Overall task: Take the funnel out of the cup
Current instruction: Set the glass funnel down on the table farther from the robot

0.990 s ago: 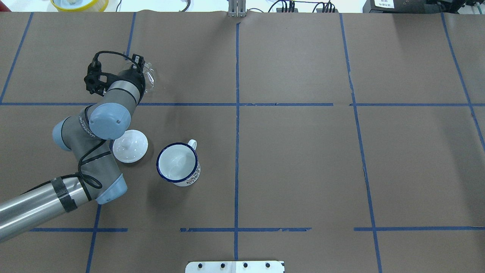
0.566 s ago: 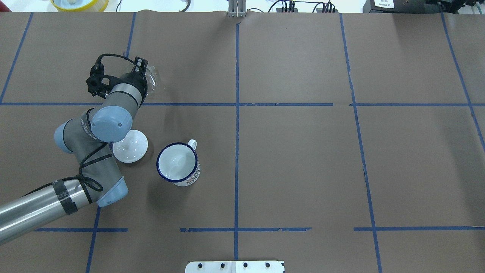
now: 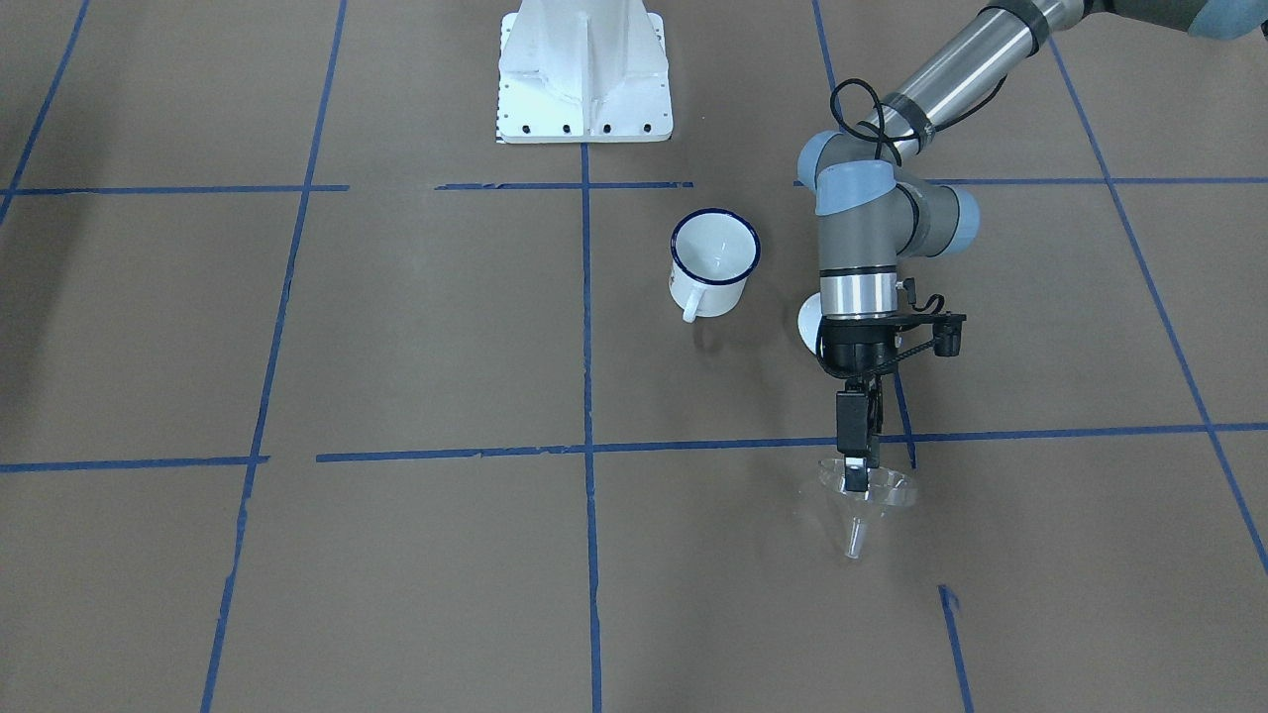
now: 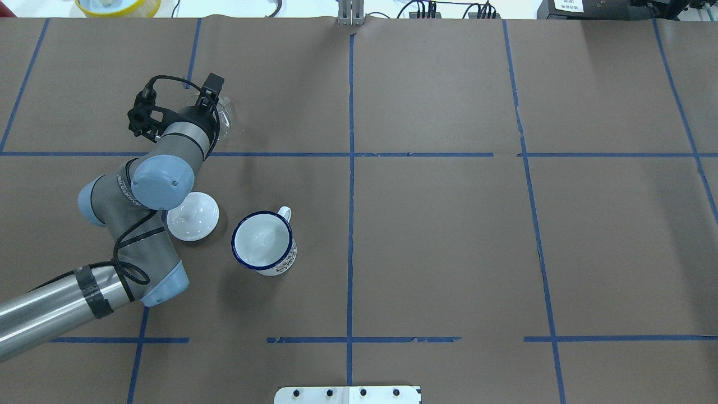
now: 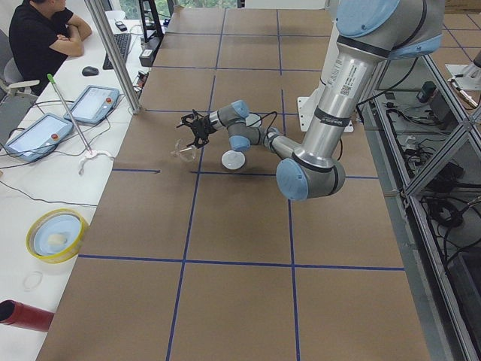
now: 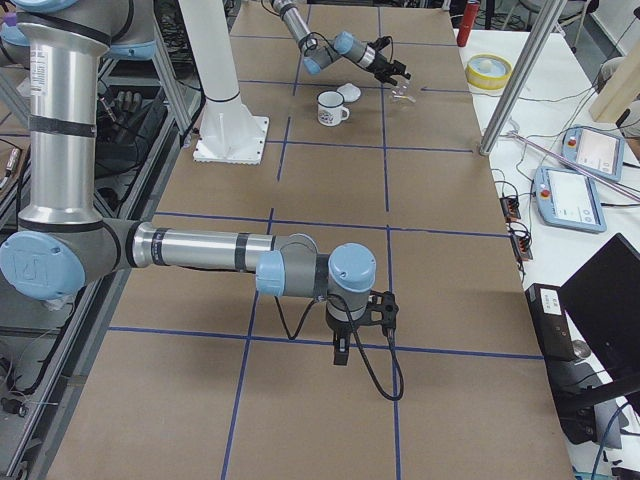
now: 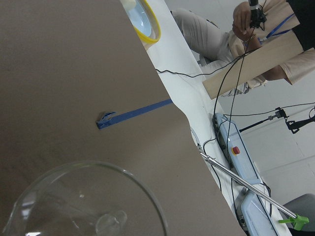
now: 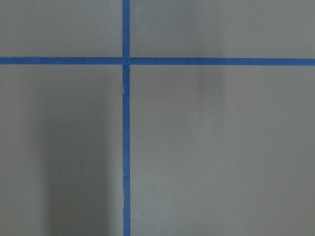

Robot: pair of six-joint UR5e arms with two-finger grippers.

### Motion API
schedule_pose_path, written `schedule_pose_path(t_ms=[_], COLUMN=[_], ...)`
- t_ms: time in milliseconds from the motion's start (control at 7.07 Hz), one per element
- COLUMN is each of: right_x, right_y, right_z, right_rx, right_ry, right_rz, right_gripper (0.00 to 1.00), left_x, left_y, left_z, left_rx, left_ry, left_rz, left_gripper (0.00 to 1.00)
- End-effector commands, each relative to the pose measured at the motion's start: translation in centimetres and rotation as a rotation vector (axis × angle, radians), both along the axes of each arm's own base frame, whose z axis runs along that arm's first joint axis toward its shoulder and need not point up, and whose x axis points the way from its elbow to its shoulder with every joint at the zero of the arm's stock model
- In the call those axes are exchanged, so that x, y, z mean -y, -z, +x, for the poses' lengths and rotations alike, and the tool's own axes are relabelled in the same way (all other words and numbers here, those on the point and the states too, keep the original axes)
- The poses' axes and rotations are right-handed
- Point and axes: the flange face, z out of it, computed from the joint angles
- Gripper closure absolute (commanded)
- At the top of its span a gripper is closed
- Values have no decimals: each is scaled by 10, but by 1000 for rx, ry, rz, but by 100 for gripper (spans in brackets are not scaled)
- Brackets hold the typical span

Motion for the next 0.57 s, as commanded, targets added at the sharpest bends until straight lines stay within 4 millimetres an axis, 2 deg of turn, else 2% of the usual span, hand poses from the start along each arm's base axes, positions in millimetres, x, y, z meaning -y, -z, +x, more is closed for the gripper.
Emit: schedule_pose_path(t_ms=[0, 141, 424], right_x=[0, 0, 0], right_y=[0, 0, 0], right_z=[0, 0, 0], right_rx=[0, 0, 0], right_ry=[0, 0, 0], right_rz=[0, 0, 0], right_gripper=[0, 0, 0], left_x=[-49, -68, -79], left_y=[-11, -3, 18], left_z=[-46, -61, -64], left_rx=[113, 227, 353], left_ry=[-268, -393, -641], left_rz=[51, 91, 62], left_gripper=[0, 0, 0])
